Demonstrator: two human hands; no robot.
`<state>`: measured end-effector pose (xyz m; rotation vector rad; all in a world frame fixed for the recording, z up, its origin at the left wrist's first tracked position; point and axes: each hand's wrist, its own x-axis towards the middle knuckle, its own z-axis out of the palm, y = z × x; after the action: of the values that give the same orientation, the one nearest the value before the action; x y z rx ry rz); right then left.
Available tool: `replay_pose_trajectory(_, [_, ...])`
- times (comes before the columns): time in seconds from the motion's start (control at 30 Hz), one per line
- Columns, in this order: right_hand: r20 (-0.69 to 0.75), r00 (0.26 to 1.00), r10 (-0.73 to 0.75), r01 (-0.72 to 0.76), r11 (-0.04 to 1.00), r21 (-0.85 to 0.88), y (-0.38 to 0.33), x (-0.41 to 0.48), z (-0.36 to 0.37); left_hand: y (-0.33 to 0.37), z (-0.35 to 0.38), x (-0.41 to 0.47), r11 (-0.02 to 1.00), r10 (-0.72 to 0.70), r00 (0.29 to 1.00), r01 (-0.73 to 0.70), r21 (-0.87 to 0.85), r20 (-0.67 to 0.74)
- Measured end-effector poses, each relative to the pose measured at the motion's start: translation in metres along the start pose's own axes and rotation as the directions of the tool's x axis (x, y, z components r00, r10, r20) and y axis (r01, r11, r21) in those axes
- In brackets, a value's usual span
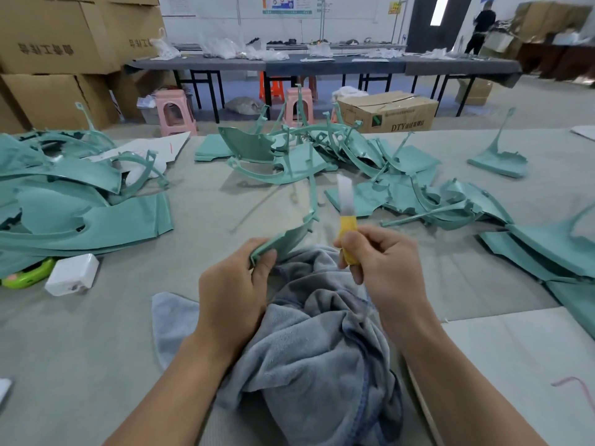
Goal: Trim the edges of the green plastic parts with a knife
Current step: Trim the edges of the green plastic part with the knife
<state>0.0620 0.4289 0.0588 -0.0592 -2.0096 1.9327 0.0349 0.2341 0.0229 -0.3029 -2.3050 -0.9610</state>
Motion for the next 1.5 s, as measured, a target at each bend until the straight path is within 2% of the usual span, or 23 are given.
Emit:
replay_pose_trajectory(0.13, [0.274,0.949,-0.157,0.232,0.935,-0.268,-0.003,-0.022,0.020,-0.001,0.001,0.002,0.998,-0.002,0.997,0.008,-0.067,0.083])
replay_pose_trajectory(0.2, [0.299,0.934,-0.194,0.307,0.865,-0.396,-0.003,-0.028,0.031,-0.004,0.003,0.003,0.991,-0.033,0.985,0.054,-0.120,0.171])
replay_pose_trajectory(0.33, [0.276,0.944,-0.183,0.290,0.859,-0.423,0.000,-0.032,0.033,-0.008,0.008,0.007,0.967,-0.064,0.950,0.134,-0.215,0.306])
replay_pose_trajectory(0.4, [0.284,0.941,-0.185,0.298,0.850,-0.435,0.003,-0.033,0.033,-0.012,0.011,0.008,0.965,-0.099,0.956,0.159,-0.206,0.275])
replay_pose_trajectory(0.5, [0.285,0.930,-0.230,0.350,0.790,-0.503,0.006,-0.034,0.034,-0.018,0.011,0.009,0.976,-0.150,0.981,0.167,-0.137,0.126])
replay_pose_trajectory(0.57, [0.295,0.916,-0.271,0.393,0.750,-0.532,0.006,-0.036,0.037,-0.018,0.009,0.008,0.990,-0.111,0.992,0.116,-0.076,0.065])
replay_pose_trajectory(0.63, [0.284,0.911,-0.298,0.410,0.728,-0.549,0.007,-0.036,0.040,-0.016,0.007,0.007,0.997,-0.061,0.996,0.064,-0.048,0.066])
replay_pose_trajectory(0.7, [0.231,0.932,-0.280,0.363,0.711,-0.602,0.009,-0.031,0.038,-0.014,0.008,0.008,0.997,-0.062,0.996,0.064,-0.031,0.064])
replay_pose_trajectory(0.77, [0.084,0.967,-0.242,0.235,0.708,-0.666,0.009,-0.022,0.031,-0.013,0.008,0.009,0.997,-0.077,0.996,0.078,-0.011,0.049])
replay_pose_trajectory(0.83, [-0.032,0.962,-0.272,0.191,0.751,-0.632,0.010,-0.018,0.023,-0.013,0.006,0.009,0.998,-0.055,0.998,0.055,0.014,0.033])
replay_pose_trajectory(0.87, [-0.014,0.954,-0.299,0.237,0.784,-0.574,0.009,-0.020,0.023,-0.014,0.006,0.009,0.999,-0.041,0.999,0.040,0.027,0.029])
replay_pose_trajectory(0.93, [0.146,0.935,-0.323,0.351,0.783,-0.514,0.005,-0.031,0.031,-0.015,0.007,0.009,0.999,-0.042,0.998,0.041,0.024,0.046])
replay_pose_trajectory(1.0, [0.265,0.906,-0.331,0.424,0.724,-0.545,0.005,-0.036,0.041,-0.014,0.008,0.008,0.998,-0.069,0.995,0.069,0.003,0.072])
replay_pose_trajectory(1.03, [0.240,0.917,-0.319,0.399,0.723,-0.565,0.006,-0.032,0.041,-0.014,0.008,0.008,0.998,-0.065,0.996,0.064,0.012,0.066])
replay_pose_trajectory(1.1, [0.088,0.949,-0.303,0.296,0.761,-0.577,0.006,-0.020,0.033,-0.012,0.007,0.008,0.998,-0.045,0.998,0.044,0.035,0.051])
replay_pose_trajectory(1.17, [0.020,0.946,-0.325,0.286,0.803,-0.523,0.006,-0.017,0.023,-0.010,0.005,0.009,0.999,-0.045,0.998,0.043,0.025,0.046])
replay_pose_trajectory(1.23, [0.136,0.932,-0.337,0.360,0.800,-0.480,0.004,-0.026,0.024,-0.010,0.006,0.009,0.999,-0.039,0.998,0.038,0.015,0.051])
replay_pose_trajectory(1.3, [0.255,0.914,-0.315,0.406,0.734,-0.545,0.005,-0.032,0.032,-0.012,0.007,0.007,0.999,-0.036,0.998,0.034,0.028,0.055])
replay_pose_trajectory(1.33, [0.244,0.921,-0.304,0.390,0.711,-0.585,0.006,-0.029,0.033,-0.013,0.007,0.007,0.999,-0.031,0.998,0.029,0.040,0.048])
replay_pose_trajectory(1.43, [0.033,0.955,-0.295,0.251,0.744,-0.619,0.006,-0.014,0.025,-0.012,0.005,0.007,0.999,-0.011,0.999,0.009,0.048,0.031])
replay_pose_trajectory(1.5, [0.009,0.951,-0.309,0.260,0.783,-0.565,0.004,-0.014,0.019,-0.011,0.004,0.008,0.999,-0.008,0.999,0.006,0.051,0.034])
